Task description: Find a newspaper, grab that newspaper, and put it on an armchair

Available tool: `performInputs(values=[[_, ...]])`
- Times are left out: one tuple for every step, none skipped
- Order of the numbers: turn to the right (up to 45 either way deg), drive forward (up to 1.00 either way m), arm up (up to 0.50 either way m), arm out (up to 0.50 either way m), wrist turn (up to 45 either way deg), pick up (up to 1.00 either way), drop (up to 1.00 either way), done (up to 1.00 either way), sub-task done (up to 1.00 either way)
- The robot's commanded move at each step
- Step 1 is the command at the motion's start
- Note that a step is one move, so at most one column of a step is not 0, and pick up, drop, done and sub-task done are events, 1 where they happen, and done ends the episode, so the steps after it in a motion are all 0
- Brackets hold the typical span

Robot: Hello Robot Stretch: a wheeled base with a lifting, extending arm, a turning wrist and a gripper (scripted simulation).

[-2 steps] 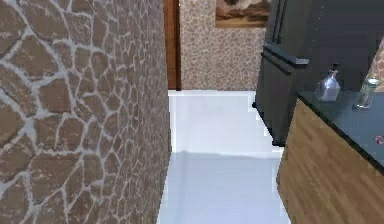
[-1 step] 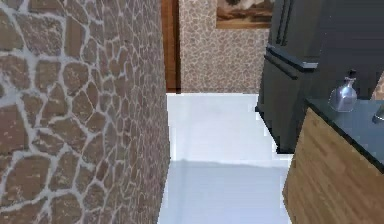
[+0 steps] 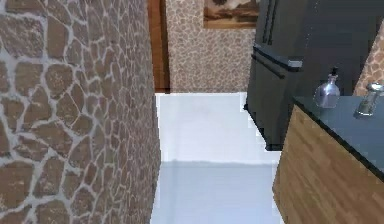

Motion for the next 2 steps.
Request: performInputs(values=[[0.0,1.0,0.0,0.0,0.0,0.0,0.0,0.0,0.0],[0.0,0.85,0.0,0.0,0.0,0.0,0.0,0.0,0.0]])
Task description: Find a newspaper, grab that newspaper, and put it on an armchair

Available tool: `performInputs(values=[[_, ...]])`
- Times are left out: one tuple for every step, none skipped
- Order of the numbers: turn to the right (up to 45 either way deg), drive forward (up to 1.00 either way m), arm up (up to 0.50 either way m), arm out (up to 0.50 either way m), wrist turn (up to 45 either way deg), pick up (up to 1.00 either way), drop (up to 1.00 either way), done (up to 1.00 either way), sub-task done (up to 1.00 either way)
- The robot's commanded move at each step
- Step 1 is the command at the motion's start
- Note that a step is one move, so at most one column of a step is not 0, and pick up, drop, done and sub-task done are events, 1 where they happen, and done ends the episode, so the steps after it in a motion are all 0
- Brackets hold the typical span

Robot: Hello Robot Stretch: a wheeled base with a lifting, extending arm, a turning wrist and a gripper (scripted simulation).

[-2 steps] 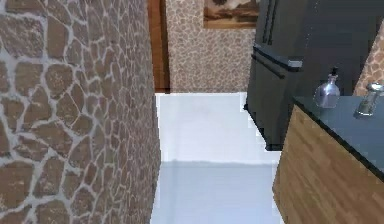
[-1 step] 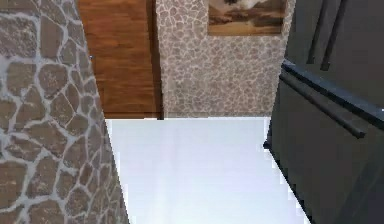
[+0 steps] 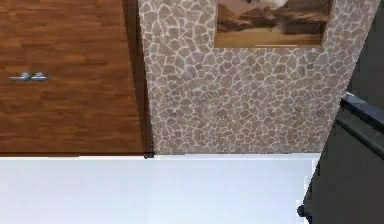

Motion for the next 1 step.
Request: performInputs(values=[[-45.0,0.0,0.0,0.0,0.0,0.0,0.0,0.0,0.0]])
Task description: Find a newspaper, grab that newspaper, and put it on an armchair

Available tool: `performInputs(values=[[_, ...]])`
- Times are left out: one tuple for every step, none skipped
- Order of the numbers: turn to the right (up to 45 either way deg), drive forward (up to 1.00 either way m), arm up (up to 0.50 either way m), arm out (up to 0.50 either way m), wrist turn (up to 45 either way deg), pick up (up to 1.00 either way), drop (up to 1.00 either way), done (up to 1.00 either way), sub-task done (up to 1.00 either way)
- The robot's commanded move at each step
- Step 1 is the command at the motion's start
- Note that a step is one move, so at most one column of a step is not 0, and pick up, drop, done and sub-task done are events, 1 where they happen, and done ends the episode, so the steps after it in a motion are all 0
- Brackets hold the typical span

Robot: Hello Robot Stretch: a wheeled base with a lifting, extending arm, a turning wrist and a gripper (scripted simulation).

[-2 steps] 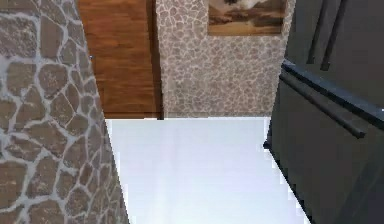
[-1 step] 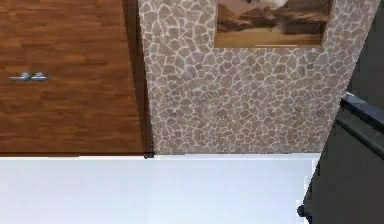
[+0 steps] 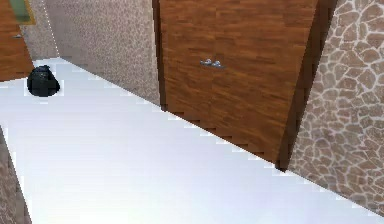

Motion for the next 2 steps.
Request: performInputs(values=[[0.0,0.25,0.0,0.0,0.0,0.0,0.0,0.0,0.0],[-30.0,0.0,0.0,0.0,0.0,0.0,0.0,0.0,0.0]])
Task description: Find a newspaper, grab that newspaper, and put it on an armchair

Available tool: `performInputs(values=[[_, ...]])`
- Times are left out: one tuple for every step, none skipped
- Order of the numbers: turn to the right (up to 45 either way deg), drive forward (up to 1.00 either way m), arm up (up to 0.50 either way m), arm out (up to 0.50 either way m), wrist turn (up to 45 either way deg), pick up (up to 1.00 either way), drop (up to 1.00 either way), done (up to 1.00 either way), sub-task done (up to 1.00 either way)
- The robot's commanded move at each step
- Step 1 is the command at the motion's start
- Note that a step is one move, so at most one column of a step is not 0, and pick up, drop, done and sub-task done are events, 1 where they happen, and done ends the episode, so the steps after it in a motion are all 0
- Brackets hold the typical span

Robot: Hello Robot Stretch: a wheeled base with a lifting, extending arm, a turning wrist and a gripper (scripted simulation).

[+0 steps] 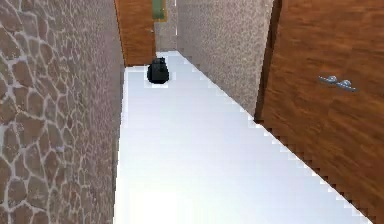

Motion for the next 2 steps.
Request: performInputs(values=[[0.0,1.0,0.0,0.0,0.0,0.0,0.0,0.0,0.0],[0.0,1.0,0.0,0.0,0.0,0.0,0.0,0.0,0.0]])
